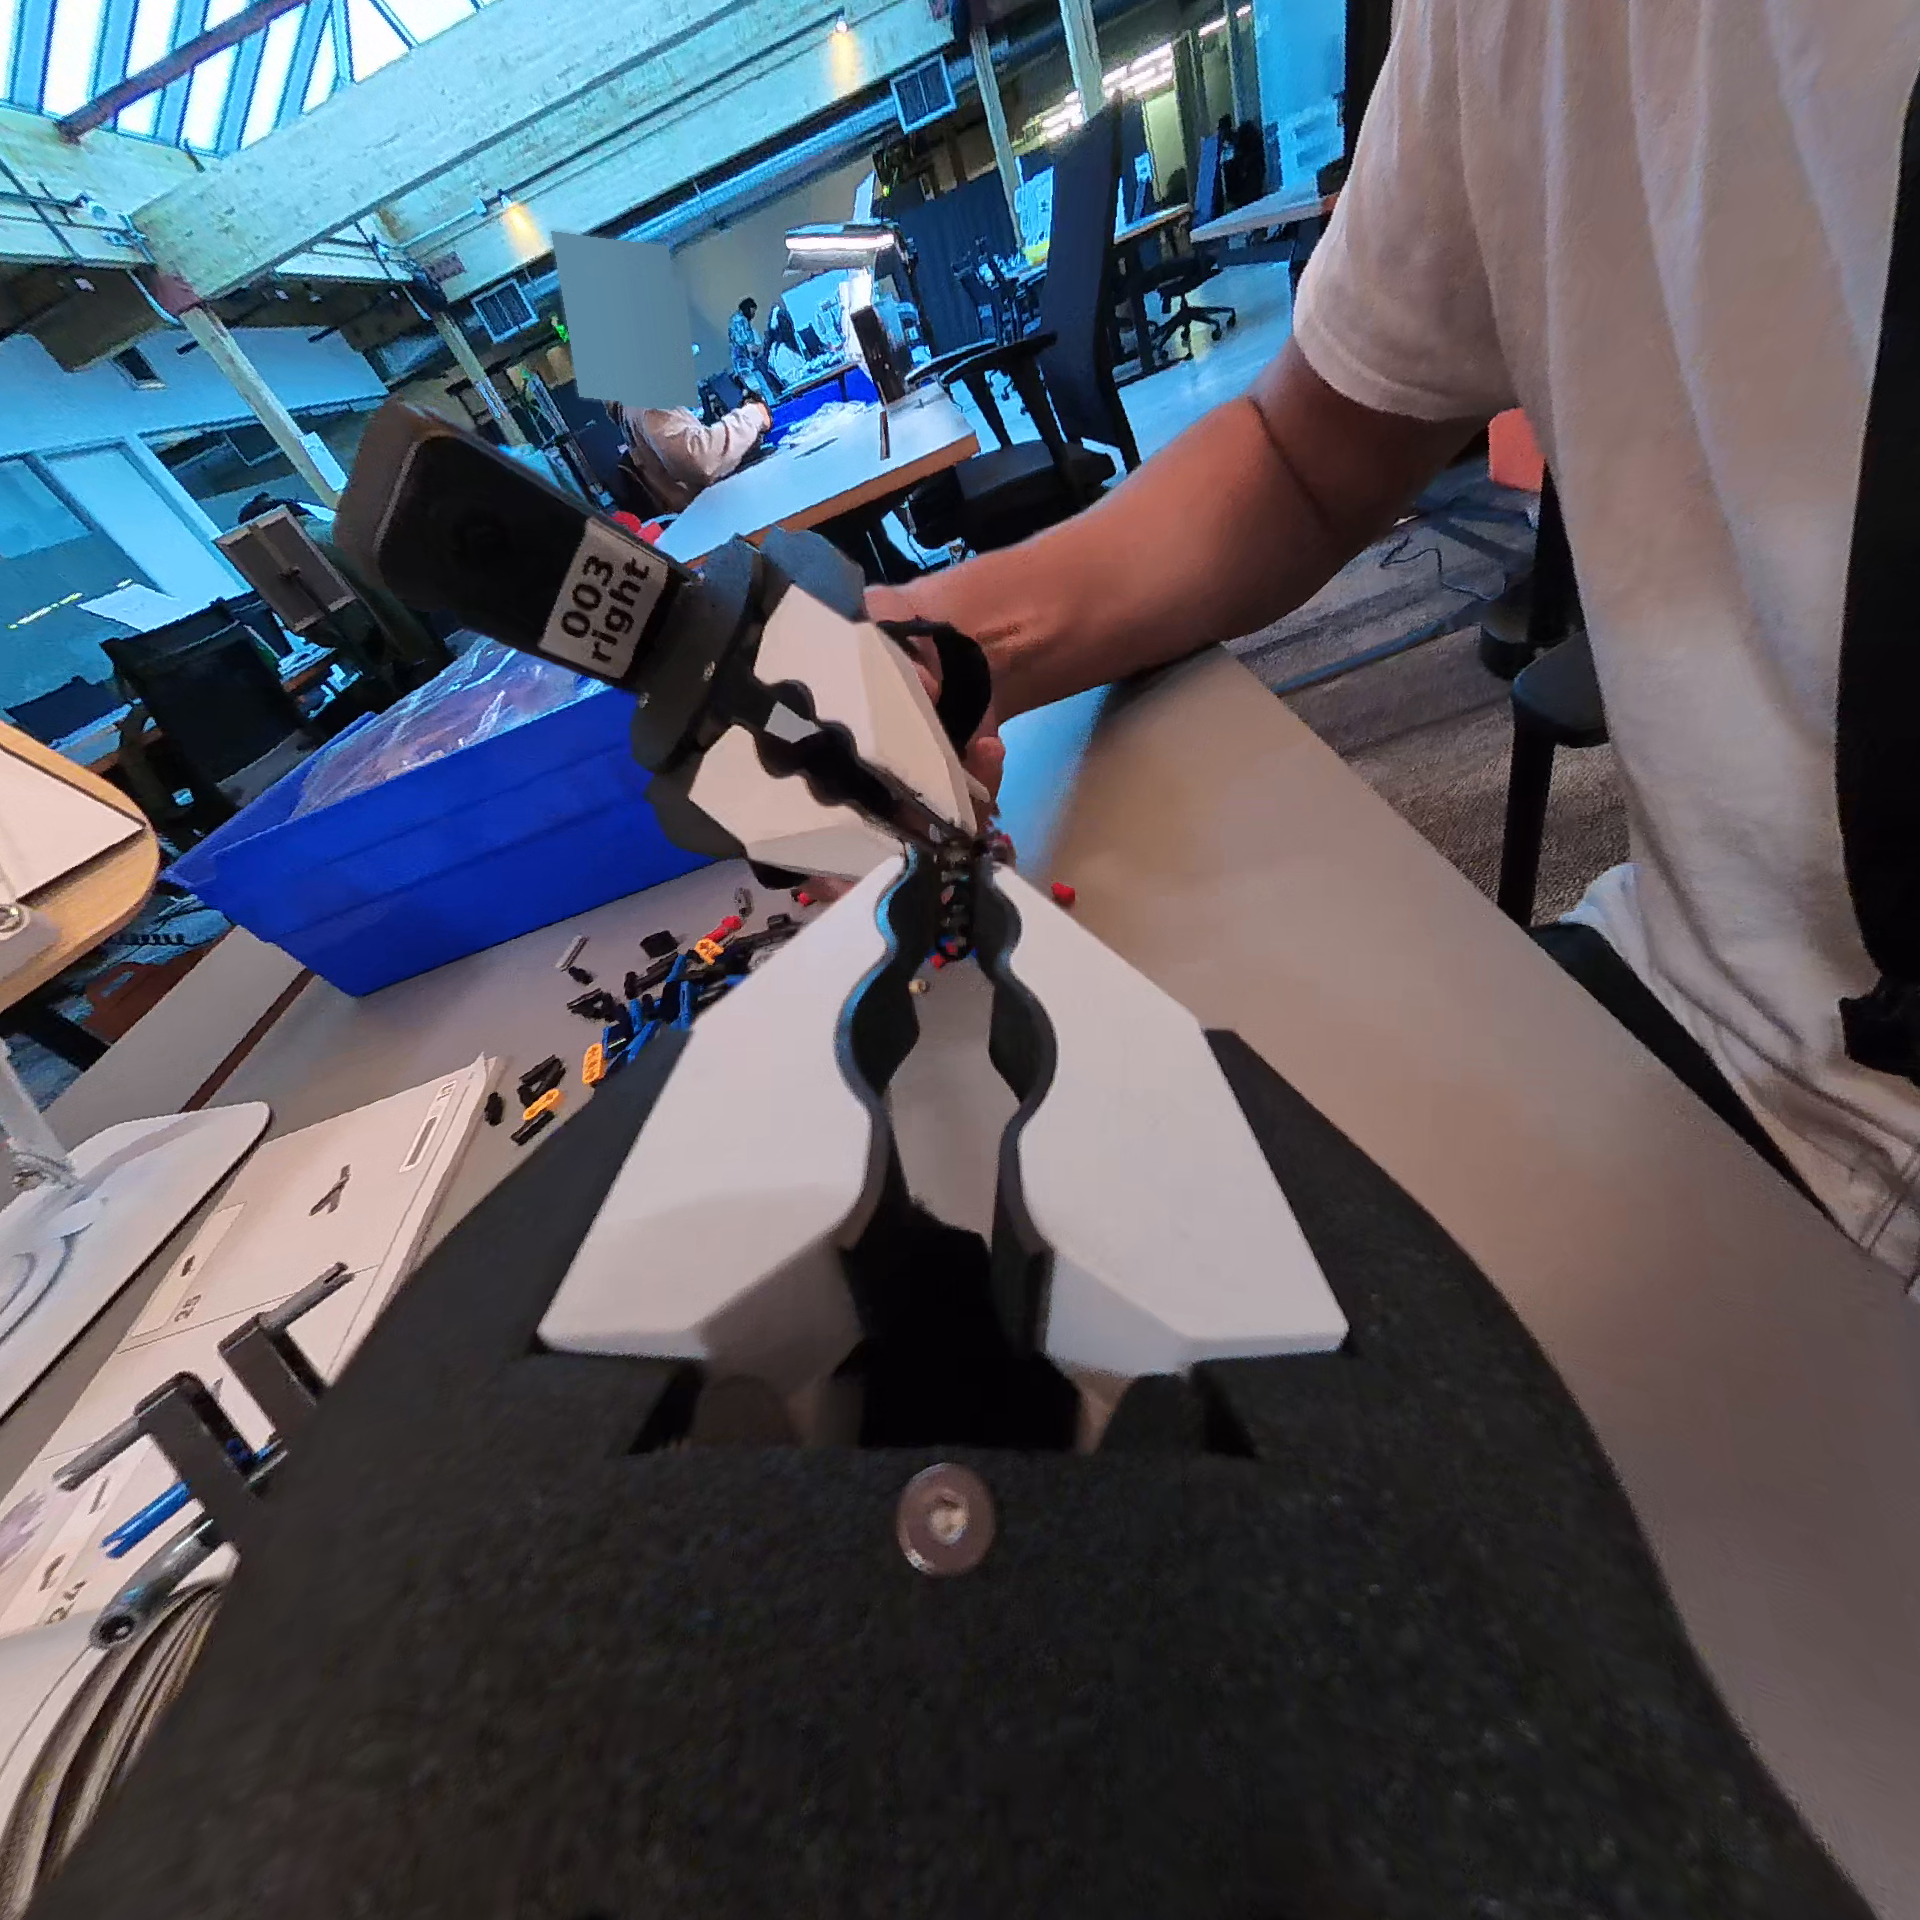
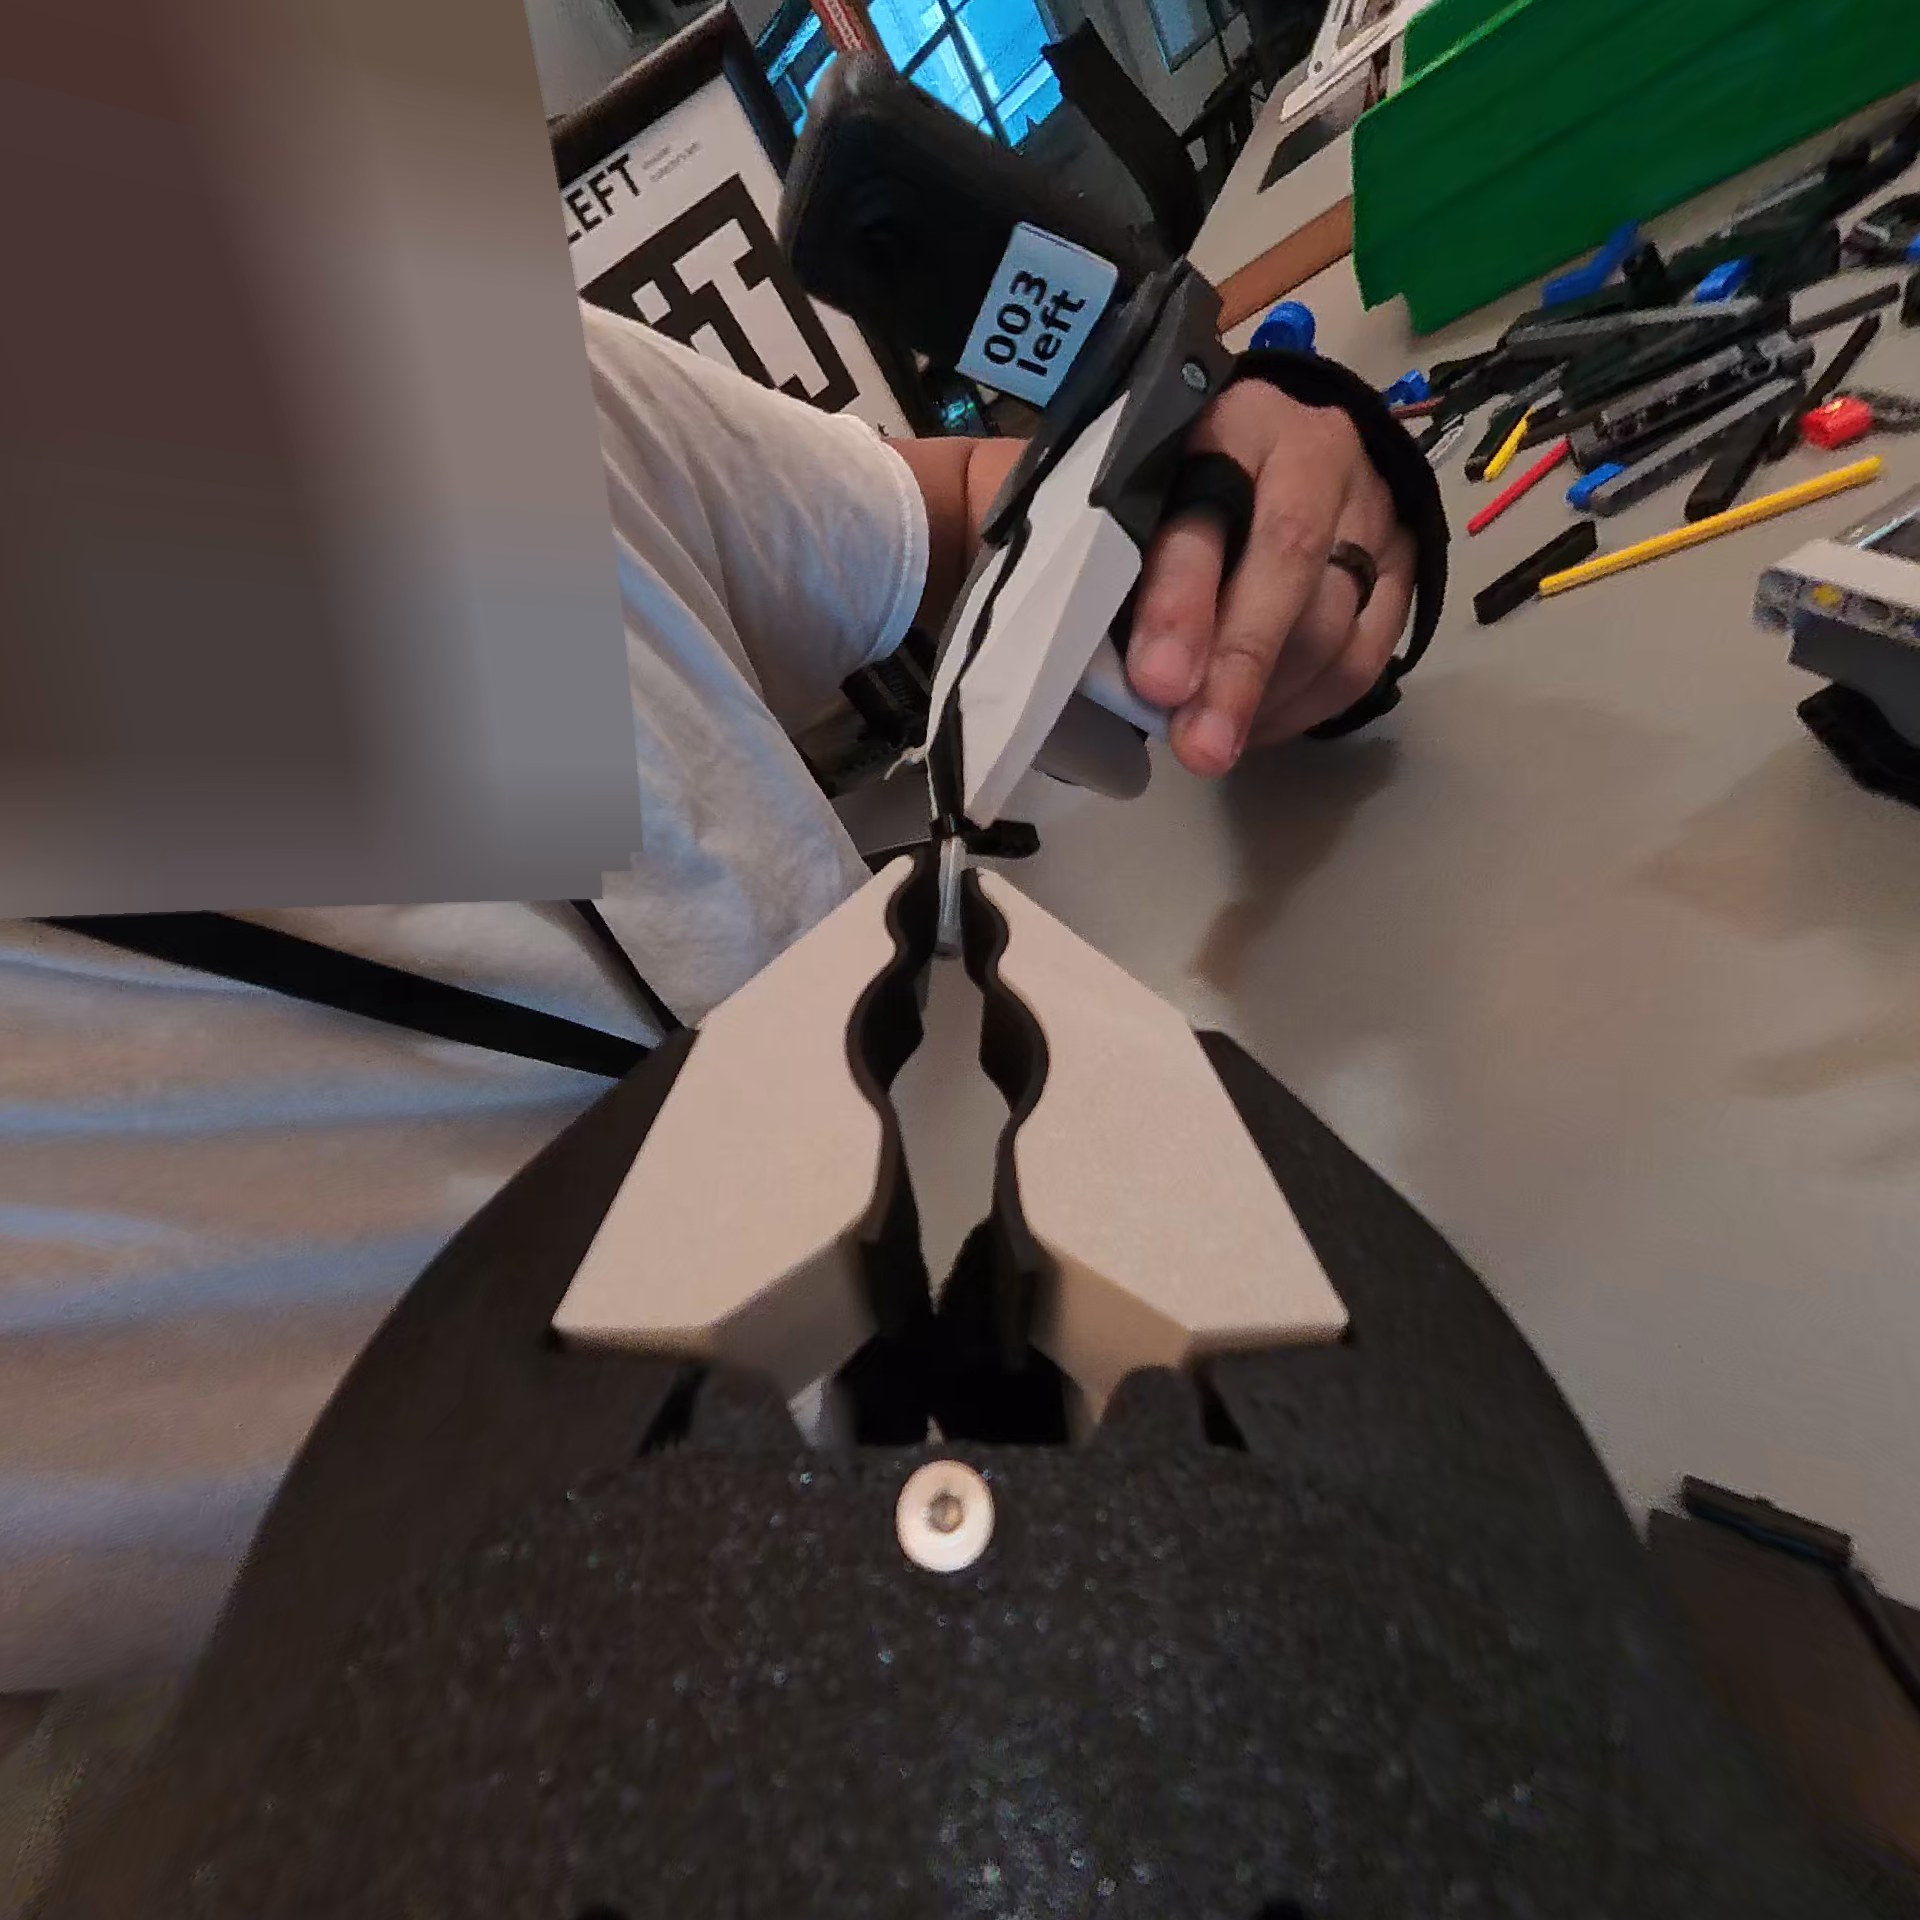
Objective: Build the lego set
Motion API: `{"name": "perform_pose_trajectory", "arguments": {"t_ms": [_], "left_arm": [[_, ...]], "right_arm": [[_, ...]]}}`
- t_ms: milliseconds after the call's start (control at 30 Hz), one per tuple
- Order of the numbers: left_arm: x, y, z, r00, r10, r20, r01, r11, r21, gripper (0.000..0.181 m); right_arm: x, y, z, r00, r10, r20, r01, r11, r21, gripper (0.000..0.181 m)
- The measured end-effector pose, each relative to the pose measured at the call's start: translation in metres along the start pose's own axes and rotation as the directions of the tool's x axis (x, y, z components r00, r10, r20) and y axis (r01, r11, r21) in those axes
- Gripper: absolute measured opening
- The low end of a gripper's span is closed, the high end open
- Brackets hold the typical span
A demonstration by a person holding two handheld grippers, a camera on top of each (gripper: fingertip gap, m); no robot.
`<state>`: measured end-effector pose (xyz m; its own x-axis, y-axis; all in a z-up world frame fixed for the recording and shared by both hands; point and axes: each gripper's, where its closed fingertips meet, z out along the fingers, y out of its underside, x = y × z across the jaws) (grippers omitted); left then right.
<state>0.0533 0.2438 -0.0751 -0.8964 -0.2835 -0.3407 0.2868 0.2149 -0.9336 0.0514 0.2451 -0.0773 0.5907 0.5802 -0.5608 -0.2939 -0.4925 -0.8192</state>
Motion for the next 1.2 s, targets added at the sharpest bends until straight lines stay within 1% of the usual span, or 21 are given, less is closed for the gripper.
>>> {"name": "perform_pose_trajectory", "arguments": {"t_ms": [67, 167, 267, 433, 500, 600, 667, 800, 967, 1033, 1133, 1200], "left_arm": [[0.001, 0.001, 0.0, 1.0, -0.015, -0.012, 0.015, 1.0, -0.003, 0.005], [0.002, 0.004, 0.001, 0.999, -0.041, -0.027, 0.041, 0.999, -0.008, 0.005], [0.001, 0.008, 0.002, 0.996, -0.08, -0.034, 0.079, 0.997, -0.026, 0.005], [0.004, 0.006, 0.002, 0.987, -0.139, -0.078, 0.138, 0.99, -0.021, 0.005], [0.0, 0.006, 0.002, 0.984, -0.161, -0.072, 0.161, 0.987, -0.006, 0.005], [0.001, 0.0, 0.002, 0.978, -0.187, -0.092, 0.19, 0.981, 0.034, 0.006], [-0.001, -0.002, 0.001, 0.975, -0.202, -0.088, 0.207, 0.977, 0.05, 0.006], [-0.003, -0.002, 0.001, 0.977, -0.2, -0.073, 0.203, 0.978, 0.047, 0.005], [-0.002, 0.01, 0.003, 0.989, -0.144, -0.045, 0.142, 0.989, -0.041, 0.005], [0.001, 0.015, 0.004, 0.994, -0.102, -0.049, 0.097, 0.991, -0.092, 0.005], [0.015, 0.022, 0.005, 0.989, -0.083, -0.126, 0.063, 0.986, -0.156, 0.005], [0.025, 0.03, 0.005, 0.974, -0.124, -0.19, 0.084, 0.975, -0.208, 0.005]], "right_arm": [[0.0, 0.001, 0.001, 0.998, 0.053, 0.016, -0.053, 0.999, -0.005, 0.003], [0.0, 0.003, 0.002, 0.996, 0.082, 0.02, -0.082, 0.997, -0.017, 0.003], [0.005, 0.005, 0.0, 0.992, 0.123, -0.002, -0.123, 0.992, -0.021, 0.003], [0.001, 0.005, 0.002, 0.993, 0.117, 0.025, -0.117, 0.993, -0.018, 0.002], [0.003, 0.002, 0.0, 0.992, 0.124, 0.023, -0.124, 0.992, 0.006, 0.002], [-0.003, -0.001, 0.001, 0.989, 0.134, 0.069, -0.137, 0.99, 0.026, 0.002], [-0.003, -0.004, 0.001, 0.988, 0.135, 0.071, -0.138, 0.989, 0.045, 0.002], [-0.002, -0.005, 0.001, 0.985, 0.152, 0.076, -0.157, 0.986, 0.059, 0.002], [0.006, 0.003, 0.001, 0.985, 0.171, 0.025, -0.171, 0.985, 0.016, 0.002], [0.008, 0.009, 0.002, 0.985, 0.171, 0.004, -0.171, 0.985, -0.017, 0.002], [0.006, 0.024, 0.009, 0.987, 0.157, -0.014, -0.158, 0.981, -0.112, 0.002], [0.007, 0.036, 0.014, 0.989, 0.138, -0.049, -0.144, 0.971, -0.189, 0.002]]}}
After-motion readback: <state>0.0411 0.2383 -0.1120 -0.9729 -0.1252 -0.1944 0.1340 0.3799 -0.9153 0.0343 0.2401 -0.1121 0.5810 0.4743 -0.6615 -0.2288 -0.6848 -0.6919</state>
